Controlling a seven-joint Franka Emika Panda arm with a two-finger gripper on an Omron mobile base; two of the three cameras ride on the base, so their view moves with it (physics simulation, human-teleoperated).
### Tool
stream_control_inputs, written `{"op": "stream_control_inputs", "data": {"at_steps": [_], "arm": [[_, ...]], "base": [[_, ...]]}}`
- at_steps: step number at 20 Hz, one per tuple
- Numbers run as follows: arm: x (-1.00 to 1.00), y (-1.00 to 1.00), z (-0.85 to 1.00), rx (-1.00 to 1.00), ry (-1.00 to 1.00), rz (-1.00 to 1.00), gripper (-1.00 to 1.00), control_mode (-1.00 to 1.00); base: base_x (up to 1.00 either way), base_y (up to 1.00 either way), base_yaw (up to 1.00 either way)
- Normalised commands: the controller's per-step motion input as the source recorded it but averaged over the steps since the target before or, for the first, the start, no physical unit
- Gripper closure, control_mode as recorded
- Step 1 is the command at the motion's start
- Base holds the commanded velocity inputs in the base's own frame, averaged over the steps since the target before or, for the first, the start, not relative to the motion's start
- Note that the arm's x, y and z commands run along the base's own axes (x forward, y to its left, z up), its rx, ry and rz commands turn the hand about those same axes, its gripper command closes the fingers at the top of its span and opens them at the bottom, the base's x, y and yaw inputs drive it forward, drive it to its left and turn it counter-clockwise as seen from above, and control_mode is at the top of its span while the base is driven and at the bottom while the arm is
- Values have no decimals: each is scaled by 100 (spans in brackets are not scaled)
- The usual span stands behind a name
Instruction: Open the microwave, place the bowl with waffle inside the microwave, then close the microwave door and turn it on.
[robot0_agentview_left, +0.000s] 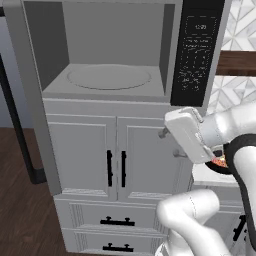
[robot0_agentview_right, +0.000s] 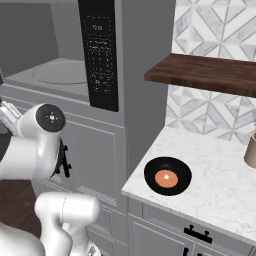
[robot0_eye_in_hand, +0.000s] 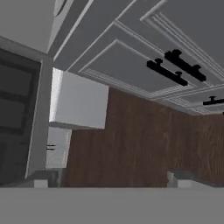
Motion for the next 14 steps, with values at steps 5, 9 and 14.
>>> {"op": "stream_control_inputs", "data": {"at_steps": [5, 9, 14], "arm": [[0, -100, -44, -7, 29, -41, -100, -100], [-4, -100, -66, -3, 12, -46, -100, -100], [0, -100, -66, 0, 19, -41, -100, -100]], "base": [[0, 0, 0], [0, 0, 0], [0, 0, 0]]}}
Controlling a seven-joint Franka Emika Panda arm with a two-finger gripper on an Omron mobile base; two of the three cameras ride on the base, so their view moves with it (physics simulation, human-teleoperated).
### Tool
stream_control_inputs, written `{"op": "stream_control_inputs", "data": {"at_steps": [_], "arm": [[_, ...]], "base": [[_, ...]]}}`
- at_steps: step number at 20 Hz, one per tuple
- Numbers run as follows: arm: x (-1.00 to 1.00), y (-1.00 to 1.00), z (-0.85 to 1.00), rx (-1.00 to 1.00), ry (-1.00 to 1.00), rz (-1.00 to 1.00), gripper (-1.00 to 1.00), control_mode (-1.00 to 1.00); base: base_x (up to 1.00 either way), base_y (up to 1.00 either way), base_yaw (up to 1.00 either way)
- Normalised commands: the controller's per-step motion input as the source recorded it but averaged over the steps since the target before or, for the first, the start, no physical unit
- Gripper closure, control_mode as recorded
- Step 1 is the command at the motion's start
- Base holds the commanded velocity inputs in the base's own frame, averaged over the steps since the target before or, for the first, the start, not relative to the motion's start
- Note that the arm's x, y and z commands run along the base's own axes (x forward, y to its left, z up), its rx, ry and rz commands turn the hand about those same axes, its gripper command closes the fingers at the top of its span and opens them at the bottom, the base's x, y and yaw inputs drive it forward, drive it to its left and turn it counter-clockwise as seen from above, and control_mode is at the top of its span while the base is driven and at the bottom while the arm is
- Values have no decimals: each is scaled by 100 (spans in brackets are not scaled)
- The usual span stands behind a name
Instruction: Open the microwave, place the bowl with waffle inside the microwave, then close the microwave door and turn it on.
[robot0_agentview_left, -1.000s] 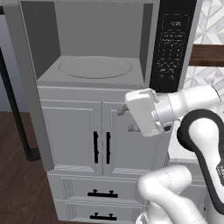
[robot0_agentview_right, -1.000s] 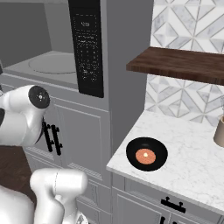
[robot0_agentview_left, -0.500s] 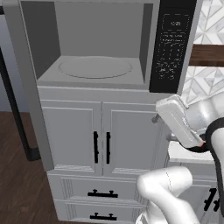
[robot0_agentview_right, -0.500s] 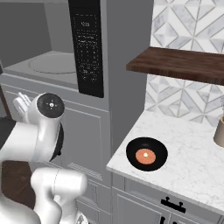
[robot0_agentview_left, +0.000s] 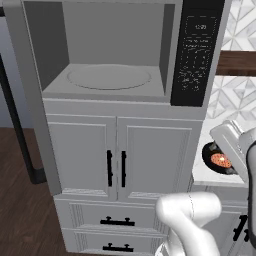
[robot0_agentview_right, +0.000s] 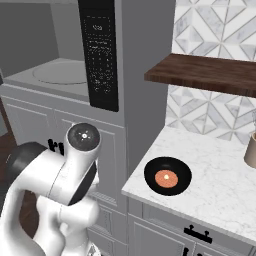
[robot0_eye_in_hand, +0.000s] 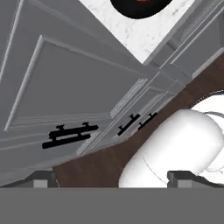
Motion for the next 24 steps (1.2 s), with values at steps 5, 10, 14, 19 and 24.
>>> {"op": "stream_control_inputs", "data": {"at_steps": [5, 10, 14, 19, 24], "arm": [[0, -100, -50, 0, 22, -24, -100, -100], [0, -100, -53, 0, 16, -3, -100, -100], [11, -77, -53, 0, 6, 0, -100, -100], [52, -59, -33, 0, 0, 0, -100, -100], [63, -56, -27, 0, 0, 0, -100, -100]], "base": [[0, 0, 0], [0, 0, 0], [0, 0, 0], [0, 0, 0], [0, 0, 0]]}}
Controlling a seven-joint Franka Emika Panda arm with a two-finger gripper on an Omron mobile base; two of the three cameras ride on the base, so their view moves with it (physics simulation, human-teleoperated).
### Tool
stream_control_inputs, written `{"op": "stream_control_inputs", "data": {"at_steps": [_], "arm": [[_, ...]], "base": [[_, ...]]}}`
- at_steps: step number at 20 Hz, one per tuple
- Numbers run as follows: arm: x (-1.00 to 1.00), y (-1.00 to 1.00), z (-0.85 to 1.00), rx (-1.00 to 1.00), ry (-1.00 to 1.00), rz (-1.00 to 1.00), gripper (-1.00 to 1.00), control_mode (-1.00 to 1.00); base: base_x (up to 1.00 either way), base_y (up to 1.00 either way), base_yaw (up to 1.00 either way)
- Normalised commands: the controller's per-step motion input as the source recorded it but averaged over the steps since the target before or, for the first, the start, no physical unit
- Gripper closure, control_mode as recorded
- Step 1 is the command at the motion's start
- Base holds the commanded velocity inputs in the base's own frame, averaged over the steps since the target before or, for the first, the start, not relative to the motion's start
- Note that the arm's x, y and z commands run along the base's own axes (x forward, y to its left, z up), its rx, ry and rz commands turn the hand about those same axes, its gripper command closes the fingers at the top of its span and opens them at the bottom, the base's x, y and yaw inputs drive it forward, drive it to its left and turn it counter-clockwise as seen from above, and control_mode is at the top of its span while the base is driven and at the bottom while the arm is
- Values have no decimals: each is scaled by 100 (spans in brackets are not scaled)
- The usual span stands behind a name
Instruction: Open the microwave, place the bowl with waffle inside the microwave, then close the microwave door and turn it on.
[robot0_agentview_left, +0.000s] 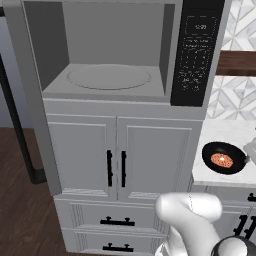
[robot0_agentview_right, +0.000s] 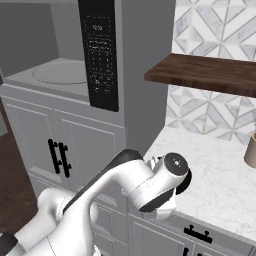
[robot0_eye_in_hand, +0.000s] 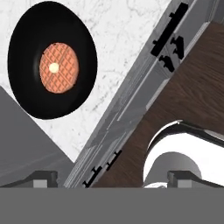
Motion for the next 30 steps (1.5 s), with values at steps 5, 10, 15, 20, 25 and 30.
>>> {"op": "stream_control_inputs", "data": {"at_steps": [5, 10, 15, 20, 25, 30], "arm": [[53, -47, -28, 0, 0, 0, -100, -100], [56, -22, -31, 0, 0, 1, -100, -100], [38, -20, -42, -3, -4, 2, -100, -100], [14, -19, -35, -3, -11, 0, -100, -100], [20, -9, -22, -3, -8, 0, -100, -100], [29, -5, -20, -1, 0, 5, -100, -100]], "base": [[0, 0, 0], [0, 0, 0], [0, 0, 0], [0, 0, 0], [0, 0, 0], [0, 0, 0]]}}
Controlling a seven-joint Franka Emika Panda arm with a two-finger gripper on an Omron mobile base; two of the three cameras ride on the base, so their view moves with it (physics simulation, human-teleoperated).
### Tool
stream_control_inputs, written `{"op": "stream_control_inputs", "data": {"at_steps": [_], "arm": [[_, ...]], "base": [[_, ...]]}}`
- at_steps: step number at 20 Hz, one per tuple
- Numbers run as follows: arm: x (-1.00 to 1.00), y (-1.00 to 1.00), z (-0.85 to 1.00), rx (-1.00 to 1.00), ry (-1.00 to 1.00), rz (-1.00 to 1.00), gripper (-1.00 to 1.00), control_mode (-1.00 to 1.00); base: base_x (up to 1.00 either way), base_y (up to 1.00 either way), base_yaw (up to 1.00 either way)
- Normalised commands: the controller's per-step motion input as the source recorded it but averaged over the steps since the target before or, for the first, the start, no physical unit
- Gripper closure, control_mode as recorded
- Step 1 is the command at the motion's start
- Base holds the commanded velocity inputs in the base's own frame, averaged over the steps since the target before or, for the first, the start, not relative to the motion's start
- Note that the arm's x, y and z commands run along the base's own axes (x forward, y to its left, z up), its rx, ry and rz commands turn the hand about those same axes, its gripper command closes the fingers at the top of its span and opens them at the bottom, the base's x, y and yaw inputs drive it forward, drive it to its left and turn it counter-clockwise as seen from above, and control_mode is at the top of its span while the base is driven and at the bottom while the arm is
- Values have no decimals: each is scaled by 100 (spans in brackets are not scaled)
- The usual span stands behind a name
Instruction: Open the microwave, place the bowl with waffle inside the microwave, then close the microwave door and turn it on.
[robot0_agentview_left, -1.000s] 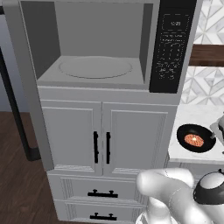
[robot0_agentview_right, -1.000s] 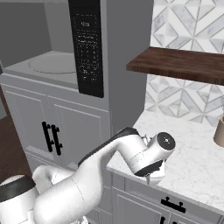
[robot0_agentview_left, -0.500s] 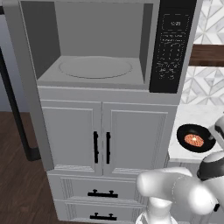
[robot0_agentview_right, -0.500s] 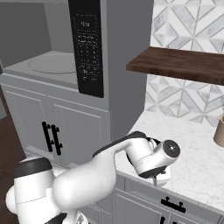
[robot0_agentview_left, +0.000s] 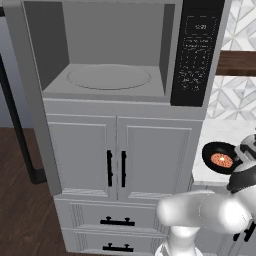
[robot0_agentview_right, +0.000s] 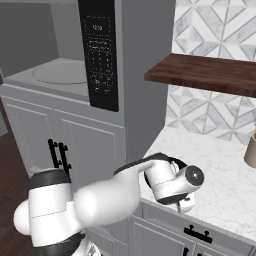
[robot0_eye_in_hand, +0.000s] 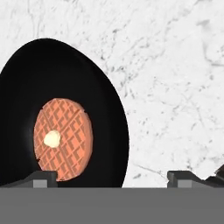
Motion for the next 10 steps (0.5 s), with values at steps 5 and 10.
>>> {"op": "stream_control_inputs", "data": {"at_steps": [5, 10], "arm": [[34, -3, -19, 0, 0, 11, -100, -100], [24, -2, -22, -3, 0, 10, -100, -100]], "base": [[0, 0, 0], [0, 0, 0]]}}
